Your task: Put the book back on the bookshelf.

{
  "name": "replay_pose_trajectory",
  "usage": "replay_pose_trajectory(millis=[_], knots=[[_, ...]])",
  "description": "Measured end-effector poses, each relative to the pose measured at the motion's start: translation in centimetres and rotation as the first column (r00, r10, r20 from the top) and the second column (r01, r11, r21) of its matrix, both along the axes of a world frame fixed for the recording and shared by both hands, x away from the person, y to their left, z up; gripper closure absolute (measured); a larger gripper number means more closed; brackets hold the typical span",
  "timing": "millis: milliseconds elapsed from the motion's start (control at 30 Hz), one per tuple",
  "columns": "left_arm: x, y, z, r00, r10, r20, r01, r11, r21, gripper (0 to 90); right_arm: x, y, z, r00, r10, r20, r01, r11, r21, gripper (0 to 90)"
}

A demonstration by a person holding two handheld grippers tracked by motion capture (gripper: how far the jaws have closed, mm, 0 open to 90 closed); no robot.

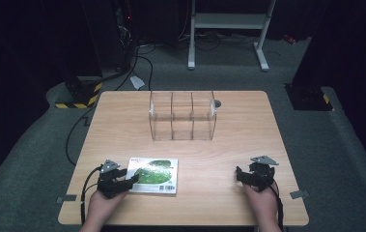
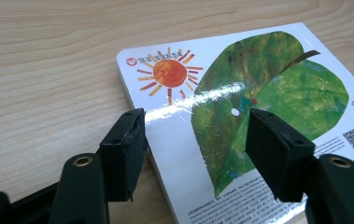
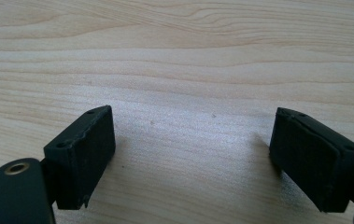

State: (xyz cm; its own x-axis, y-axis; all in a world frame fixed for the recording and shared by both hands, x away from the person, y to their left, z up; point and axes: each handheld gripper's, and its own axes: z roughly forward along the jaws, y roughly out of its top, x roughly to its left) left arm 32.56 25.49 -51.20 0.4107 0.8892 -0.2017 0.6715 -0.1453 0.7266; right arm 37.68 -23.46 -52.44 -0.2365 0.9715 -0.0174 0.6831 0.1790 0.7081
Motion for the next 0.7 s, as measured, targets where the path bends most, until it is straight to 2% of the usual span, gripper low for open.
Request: replay_pose_trajectory(millis=[233, 433, 633, 700], knots=[[-0.2, -1.2, 0.0, 0.9987, -0.048, 0.014, 0.048, 0.9987, 0.019, 39.1, 0.0, 0.0, 0.0, 1.0, -0.001, 0.0, 0.001, 1.0, 0.0, 14.1], [-0.3, -1.7, 0.0, 0.9978, -0.064, 0.018, 0.064, 0.9979, 0.01, 39.1, -0.1, 0.0, 0.0, 0.9999, 0.009, 0.006, -0.009, 1.0, -0.001, 15.8], [-0.3, -2.5, -0.1, 0.9956, -0.093, 0.013, 0.092, 0.9957, 0.005, 39.4, -0.2, 0.2, 0.0, 1.0, -0.006, 0.003, 0.006, 1.0, 0.003, 16.2], [-0.3, -2.8, -0.2, 0.9939, -0.109, 0.017, 0.109, 0.9938, 0.022, 39.5, -0.2, 0.1, 0.1, 1.0, 0.002, 0.0, -0.002, 1.0, -0.001, 16.6]])
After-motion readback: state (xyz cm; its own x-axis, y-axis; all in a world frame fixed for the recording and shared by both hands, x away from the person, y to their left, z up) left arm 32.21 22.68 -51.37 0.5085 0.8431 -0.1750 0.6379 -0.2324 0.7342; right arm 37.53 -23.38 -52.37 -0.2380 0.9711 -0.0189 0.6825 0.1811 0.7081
